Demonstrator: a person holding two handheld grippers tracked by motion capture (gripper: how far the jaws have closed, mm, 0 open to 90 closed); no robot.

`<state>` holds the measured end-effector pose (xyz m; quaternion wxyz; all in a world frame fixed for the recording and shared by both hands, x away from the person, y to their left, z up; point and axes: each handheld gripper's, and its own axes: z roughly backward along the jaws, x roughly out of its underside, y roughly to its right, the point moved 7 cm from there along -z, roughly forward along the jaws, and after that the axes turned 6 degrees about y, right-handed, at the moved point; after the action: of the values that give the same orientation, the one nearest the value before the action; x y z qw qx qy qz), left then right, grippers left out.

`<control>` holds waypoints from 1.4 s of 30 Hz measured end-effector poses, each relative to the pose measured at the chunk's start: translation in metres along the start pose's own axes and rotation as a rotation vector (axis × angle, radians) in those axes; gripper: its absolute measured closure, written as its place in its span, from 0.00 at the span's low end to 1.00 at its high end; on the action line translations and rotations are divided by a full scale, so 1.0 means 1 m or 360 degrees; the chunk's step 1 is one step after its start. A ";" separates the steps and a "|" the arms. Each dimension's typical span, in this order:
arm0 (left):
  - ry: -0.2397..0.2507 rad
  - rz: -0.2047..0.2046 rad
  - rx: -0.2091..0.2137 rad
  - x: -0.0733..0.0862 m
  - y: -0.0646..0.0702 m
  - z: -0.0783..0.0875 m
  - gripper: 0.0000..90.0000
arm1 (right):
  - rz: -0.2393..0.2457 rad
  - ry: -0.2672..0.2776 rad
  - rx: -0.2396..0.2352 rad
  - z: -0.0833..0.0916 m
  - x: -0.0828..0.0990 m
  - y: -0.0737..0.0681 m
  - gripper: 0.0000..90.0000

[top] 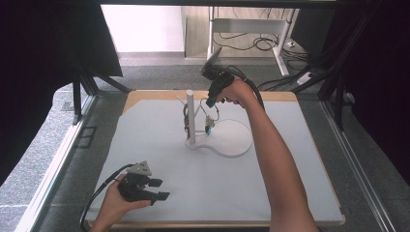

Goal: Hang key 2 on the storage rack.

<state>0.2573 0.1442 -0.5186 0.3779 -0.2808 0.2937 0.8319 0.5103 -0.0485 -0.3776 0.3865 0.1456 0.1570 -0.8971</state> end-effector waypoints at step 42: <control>-0.0053 0.0000 -0.0010 0.003 0.001 -0.010 0.46 | 0.0016 -0.0001 -0.0158 -0.029 0.023 -0.025 0.88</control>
<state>0.2573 0.1379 -0.5274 0.3818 -0.2681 0.2847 0.8374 0.4807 -0.0357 -0.4083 0.3978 0.1267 0.2005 -0.8863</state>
